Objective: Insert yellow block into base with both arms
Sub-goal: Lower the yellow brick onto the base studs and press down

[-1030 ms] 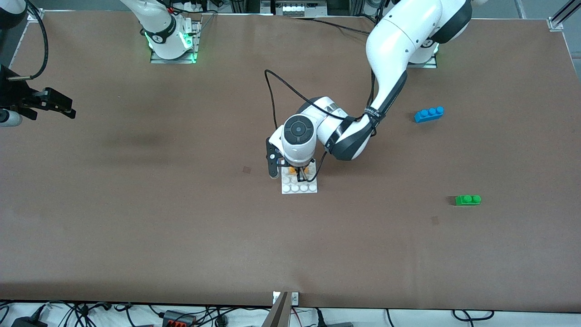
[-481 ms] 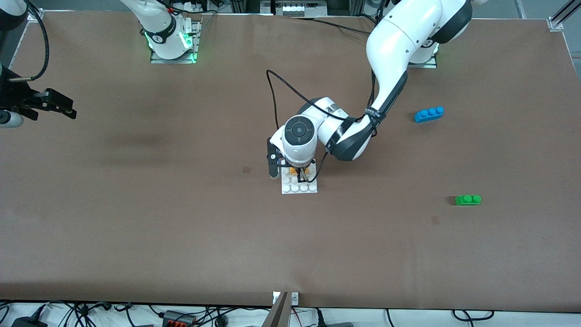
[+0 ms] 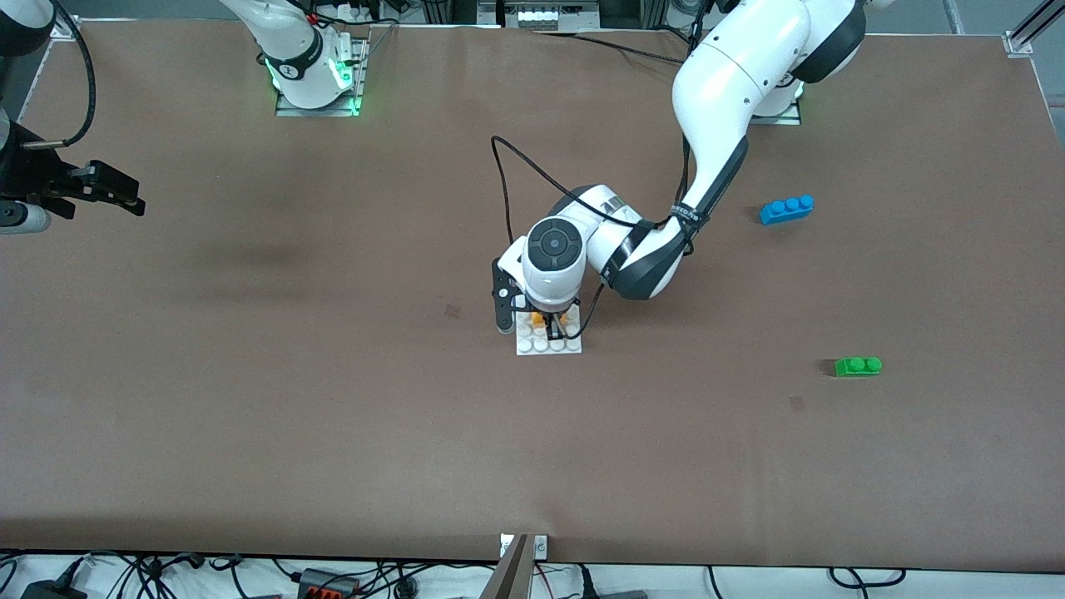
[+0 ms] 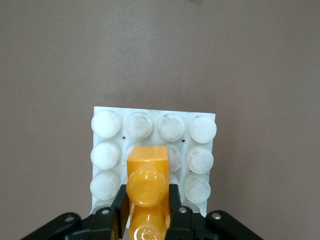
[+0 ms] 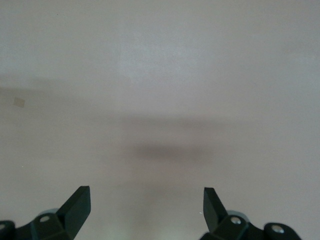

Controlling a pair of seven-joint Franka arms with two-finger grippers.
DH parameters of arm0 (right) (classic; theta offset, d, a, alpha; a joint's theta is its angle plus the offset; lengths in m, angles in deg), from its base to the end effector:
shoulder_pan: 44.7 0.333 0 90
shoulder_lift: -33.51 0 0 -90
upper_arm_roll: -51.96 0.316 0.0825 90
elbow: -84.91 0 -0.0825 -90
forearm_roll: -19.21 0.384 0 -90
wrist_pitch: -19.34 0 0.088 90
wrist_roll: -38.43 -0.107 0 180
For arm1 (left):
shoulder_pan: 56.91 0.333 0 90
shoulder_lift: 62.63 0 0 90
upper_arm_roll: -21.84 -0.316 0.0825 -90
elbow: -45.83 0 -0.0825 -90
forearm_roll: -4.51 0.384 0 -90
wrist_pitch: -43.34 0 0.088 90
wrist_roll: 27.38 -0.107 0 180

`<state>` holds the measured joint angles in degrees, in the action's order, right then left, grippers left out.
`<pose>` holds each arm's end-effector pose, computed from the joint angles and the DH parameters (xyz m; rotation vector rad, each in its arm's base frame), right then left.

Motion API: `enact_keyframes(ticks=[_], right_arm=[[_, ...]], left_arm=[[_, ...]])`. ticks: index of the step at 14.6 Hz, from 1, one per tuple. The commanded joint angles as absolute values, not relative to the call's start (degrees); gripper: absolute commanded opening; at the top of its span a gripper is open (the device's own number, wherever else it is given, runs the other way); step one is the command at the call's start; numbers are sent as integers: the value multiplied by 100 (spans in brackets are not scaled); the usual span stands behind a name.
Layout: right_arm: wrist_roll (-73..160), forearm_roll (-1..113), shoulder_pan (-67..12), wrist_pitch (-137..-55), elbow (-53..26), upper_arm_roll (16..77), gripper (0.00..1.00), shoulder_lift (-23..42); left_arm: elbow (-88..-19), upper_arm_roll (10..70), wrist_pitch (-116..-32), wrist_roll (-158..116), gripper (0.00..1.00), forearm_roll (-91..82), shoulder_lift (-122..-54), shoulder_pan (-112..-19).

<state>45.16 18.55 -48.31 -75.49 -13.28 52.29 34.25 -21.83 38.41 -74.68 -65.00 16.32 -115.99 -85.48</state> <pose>0.5519 -0.0328 0.5711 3.1318 0.0962 -0.0730 0.5855 -0.4838 0.2334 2.3306 -2.0309 -0.0317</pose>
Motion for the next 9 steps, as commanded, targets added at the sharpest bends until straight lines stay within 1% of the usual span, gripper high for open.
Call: enact_keyframes(ticks=[1, 9], right_arm=[[4423, 1868, -4760, -7435, -1247, 5179, 100, 3430], [4450, 1851, -4734, -7443, -1221, 5205, 100, 3465]], left_arm=[[-2238, 3880, -7558, -6579, 1, 1831, -11580, -8513], [-2370, 3880, -7531, -6597, 1, 1954, -11536, -8513]])
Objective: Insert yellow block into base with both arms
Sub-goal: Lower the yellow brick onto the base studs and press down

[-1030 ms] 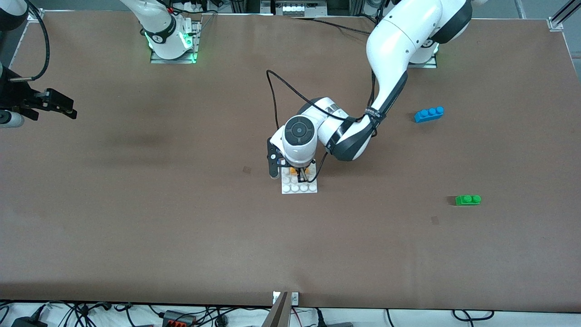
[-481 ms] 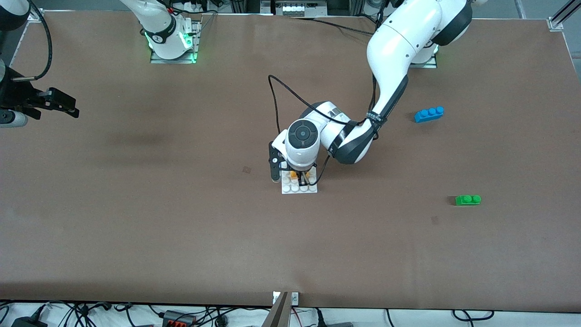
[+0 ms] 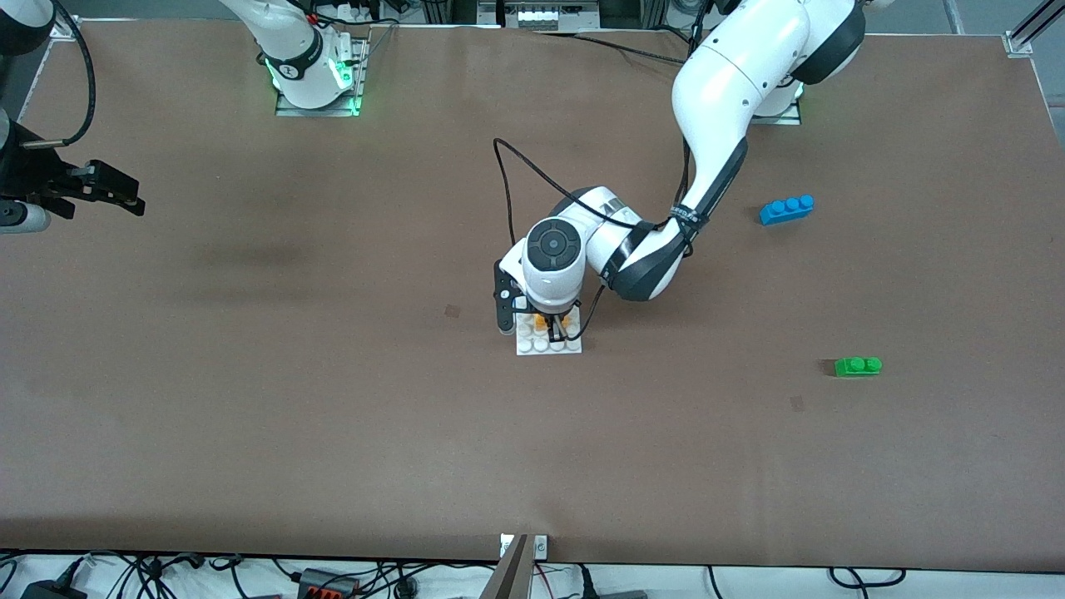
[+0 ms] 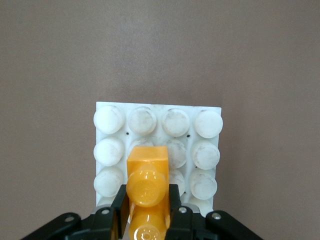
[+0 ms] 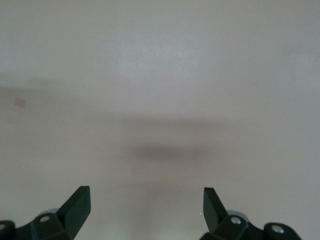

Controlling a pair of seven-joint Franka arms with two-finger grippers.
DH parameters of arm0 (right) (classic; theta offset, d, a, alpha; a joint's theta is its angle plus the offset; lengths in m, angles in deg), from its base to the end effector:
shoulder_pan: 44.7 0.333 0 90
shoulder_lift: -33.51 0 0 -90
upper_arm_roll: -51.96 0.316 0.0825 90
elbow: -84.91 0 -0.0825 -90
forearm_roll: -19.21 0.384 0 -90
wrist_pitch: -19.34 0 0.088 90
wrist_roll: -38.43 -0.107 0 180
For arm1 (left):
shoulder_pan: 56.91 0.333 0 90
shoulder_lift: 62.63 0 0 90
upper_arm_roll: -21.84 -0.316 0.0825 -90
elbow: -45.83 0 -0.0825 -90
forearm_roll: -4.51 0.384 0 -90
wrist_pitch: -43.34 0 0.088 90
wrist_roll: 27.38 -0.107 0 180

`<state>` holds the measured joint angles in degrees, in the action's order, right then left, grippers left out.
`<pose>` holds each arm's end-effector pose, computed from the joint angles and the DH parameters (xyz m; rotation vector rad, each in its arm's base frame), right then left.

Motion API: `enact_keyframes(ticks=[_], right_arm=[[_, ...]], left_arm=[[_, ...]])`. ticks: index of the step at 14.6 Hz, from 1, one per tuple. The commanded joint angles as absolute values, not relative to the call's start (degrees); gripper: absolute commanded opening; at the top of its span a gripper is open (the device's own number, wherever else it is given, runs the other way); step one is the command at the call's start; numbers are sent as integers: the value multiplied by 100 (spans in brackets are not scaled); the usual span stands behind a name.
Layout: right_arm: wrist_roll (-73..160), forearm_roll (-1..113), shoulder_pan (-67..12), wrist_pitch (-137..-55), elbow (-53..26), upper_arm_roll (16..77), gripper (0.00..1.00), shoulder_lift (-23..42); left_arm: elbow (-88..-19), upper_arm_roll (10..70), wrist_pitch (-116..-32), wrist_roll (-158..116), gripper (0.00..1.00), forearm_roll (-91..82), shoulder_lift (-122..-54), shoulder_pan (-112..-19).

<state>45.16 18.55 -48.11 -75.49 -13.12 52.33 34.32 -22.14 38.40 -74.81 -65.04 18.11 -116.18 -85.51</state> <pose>0.5520 -0.0304 0.5731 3.1312 0.1028 -0.0667 0.5851 -0.4825 0.2286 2.3328 -2.0683 -0.0386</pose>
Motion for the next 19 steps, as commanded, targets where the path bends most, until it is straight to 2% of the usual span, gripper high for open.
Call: enact_keyframes(ticks=[1, 19], right_arm=[[4458, 1859, -4751, -7435, -1229, 5205, 100, 3465], [4467, 1868, -4751, -7189, -1229, 5205, 100, 3456]], left_arm=[[-2378, 3880, -7531, -6588, 1, 1954, -11536, -8513], [-2765, 3933, -7514, -6755, 1, 1954, -11325, -8530]])
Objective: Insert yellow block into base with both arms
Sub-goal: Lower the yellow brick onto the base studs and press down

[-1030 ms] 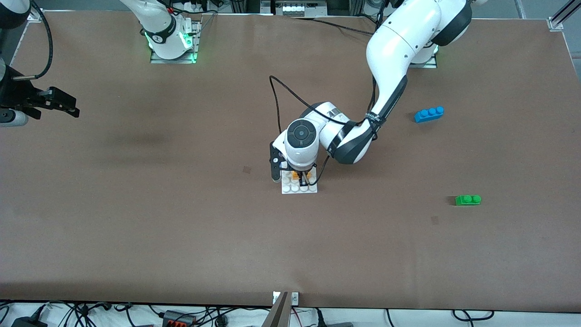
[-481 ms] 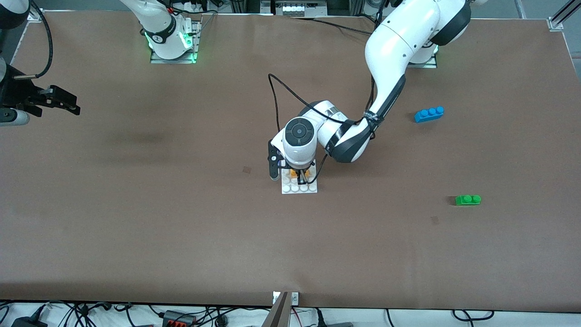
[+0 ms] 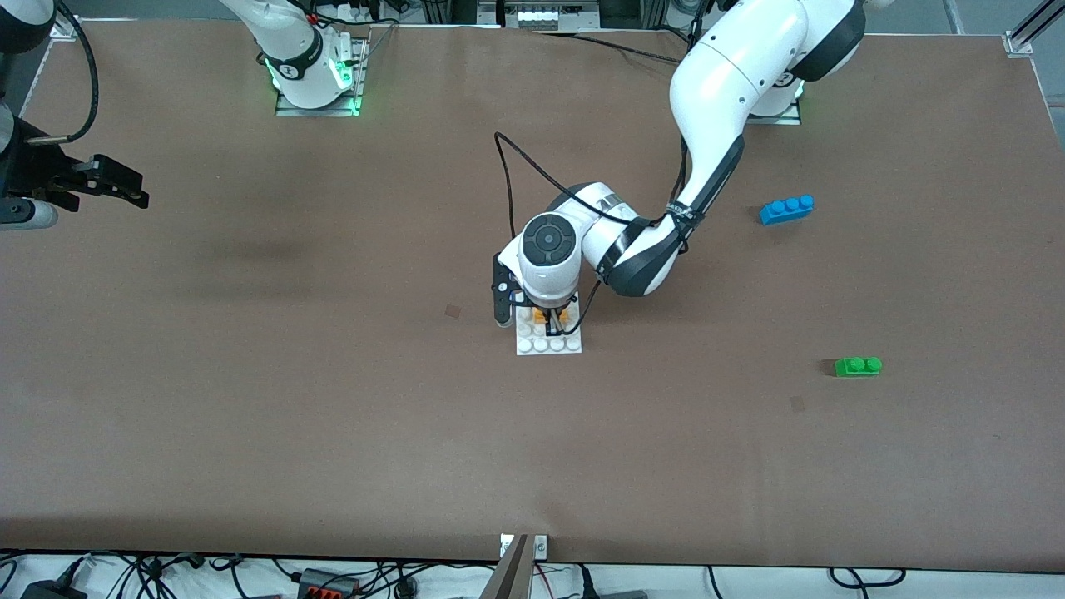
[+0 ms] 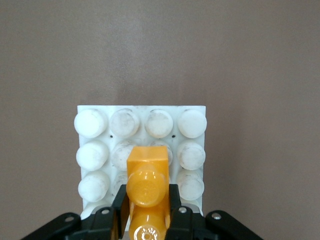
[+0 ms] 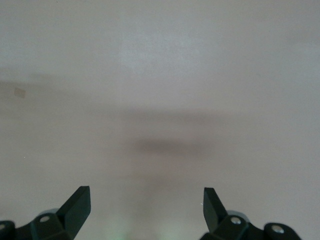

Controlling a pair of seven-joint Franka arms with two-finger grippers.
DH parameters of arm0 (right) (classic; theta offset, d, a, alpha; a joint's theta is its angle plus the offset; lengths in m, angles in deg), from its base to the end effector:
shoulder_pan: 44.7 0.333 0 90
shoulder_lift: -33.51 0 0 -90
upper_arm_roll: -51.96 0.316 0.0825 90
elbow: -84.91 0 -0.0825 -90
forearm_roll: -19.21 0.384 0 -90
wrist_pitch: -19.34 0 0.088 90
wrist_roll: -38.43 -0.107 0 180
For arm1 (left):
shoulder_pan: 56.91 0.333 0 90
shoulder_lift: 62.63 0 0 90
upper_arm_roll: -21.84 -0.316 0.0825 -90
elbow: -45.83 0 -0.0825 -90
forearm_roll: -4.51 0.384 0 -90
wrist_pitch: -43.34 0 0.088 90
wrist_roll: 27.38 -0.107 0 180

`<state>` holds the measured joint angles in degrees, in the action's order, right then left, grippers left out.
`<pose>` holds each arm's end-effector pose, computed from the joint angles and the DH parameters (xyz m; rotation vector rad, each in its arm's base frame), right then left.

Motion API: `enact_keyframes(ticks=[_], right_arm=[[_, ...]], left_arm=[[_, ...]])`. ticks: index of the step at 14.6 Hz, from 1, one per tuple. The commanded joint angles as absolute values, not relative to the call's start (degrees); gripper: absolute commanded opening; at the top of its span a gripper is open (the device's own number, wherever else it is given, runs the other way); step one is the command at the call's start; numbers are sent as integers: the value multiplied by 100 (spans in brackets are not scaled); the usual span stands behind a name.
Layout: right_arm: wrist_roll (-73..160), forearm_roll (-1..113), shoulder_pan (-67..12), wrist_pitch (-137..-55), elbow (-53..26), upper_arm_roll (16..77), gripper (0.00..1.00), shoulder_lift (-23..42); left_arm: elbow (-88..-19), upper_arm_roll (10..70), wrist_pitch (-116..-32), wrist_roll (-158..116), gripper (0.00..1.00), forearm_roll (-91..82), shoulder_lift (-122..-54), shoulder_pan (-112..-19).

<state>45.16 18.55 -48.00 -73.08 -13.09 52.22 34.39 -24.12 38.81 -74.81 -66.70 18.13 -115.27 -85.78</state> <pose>0.5470 -0.0302 0.5707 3.1327 0.1024 -0.1297 0.5733 -0.4868 0.2259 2.2816 -2.1186 -0.0644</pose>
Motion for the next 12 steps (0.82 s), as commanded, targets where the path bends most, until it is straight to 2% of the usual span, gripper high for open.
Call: enact_keyframes(ticks=[1, 12], right_arm=[[4467, 1868, -4751, -7189, -1229, 5205, 100, 3456], [4467, 1868, -4751, -7180, -1229, 5205, 100, 3456]], left_arm=[[-2765, 3933, -7514, -6755, 1, 1954, -11325, -8521], [-2765, 3933, -7707, -6711, 1, 1954, -11378, -8574]])
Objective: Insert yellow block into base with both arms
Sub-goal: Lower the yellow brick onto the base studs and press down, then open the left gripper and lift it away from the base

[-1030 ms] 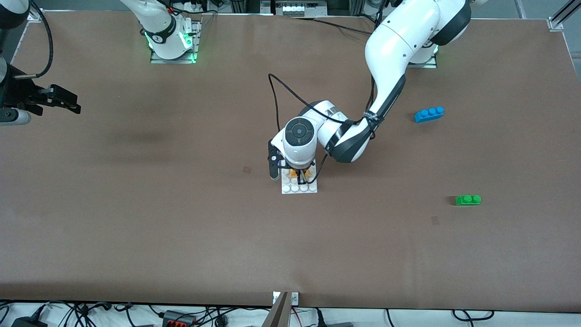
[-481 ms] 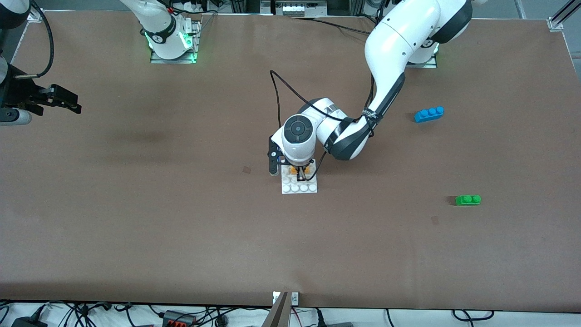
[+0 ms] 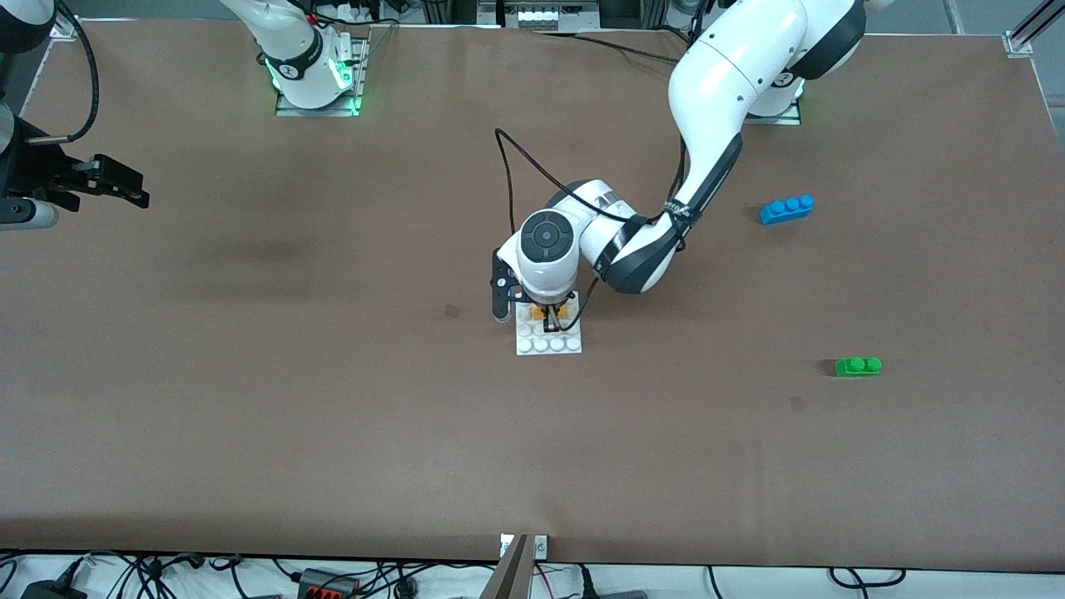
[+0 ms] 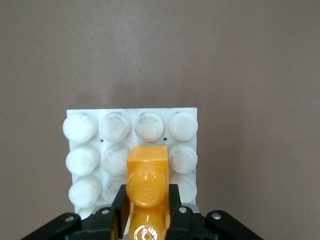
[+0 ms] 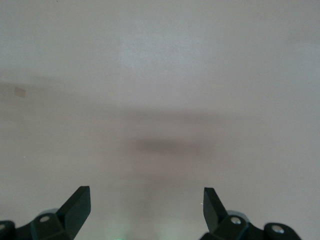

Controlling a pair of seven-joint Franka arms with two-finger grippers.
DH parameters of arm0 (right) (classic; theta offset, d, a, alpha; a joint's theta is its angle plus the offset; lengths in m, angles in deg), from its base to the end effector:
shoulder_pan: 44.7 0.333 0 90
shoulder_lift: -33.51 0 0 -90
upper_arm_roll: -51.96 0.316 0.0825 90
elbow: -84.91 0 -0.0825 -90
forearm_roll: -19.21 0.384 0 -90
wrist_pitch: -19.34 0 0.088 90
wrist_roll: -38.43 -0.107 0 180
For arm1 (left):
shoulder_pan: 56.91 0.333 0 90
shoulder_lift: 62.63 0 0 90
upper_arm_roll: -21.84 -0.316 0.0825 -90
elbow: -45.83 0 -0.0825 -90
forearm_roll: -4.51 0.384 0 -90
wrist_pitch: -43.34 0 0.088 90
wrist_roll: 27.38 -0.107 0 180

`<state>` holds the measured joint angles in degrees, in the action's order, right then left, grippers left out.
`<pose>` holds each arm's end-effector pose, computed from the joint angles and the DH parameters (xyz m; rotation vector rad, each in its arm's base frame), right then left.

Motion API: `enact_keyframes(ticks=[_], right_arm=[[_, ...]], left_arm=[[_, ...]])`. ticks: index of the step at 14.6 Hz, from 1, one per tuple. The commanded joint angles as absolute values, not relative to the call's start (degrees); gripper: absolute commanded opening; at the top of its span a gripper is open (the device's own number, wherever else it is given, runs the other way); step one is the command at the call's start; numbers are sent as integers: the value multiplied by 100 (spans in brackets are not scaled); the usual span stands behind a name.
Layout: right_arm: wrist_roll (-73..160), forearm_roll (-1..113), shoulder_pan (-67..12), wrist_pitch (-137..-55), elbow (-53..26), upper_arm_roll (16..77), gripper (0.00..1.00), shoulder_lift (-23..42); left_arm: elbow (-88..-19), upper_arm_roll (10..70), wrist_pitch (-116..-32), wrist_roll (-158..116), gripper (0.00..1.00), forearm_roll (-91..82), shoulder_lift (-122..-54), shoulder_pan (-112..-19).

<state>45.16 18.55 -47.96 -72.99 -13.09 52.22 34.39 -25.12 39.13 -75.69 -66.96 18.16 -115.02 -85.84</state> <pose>0.5468 -0.0298 0.5705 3.1327 0.1035 -0.1322 0.5681 -0.4899 0.2234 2.2645 -2.1302 -0.0586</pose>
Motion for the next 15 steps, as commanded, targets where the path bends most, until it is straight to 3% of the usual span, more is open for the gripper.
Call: enact_keyframes(ticks=[1, 4, 5, 6, 15], right_arm=[[4467, 1868, -4751, -7180, -1229, 5205, 100, 3456], [4467, 1868, -4751, -7180, -1229, 5205, 100, 3456], [4467, 1868, -4751, -7180, -1229, 5205, 100, 3456], [4467, 1868, -4751, -7180, -1229, 5205, 100, 3456], [4450, 1868, -4751, -7180, -1229, 5197, 100, 3456]], left_arm=[[-2765, 3933, -7716, -6711, 1, 1954, -11387, -8574], [-2765, 3933, -7699, -6676, 11, 1945, -11387, -8583], [-2765, 3933, -7672, -6658, 51, 1945, -11378, -8592], [-2756, 3941, -7655, -6736, 100, 1945, -11352, -8557], [-2642, 3977, -6724, -6702, 100, 1541, -10816, -8232]])
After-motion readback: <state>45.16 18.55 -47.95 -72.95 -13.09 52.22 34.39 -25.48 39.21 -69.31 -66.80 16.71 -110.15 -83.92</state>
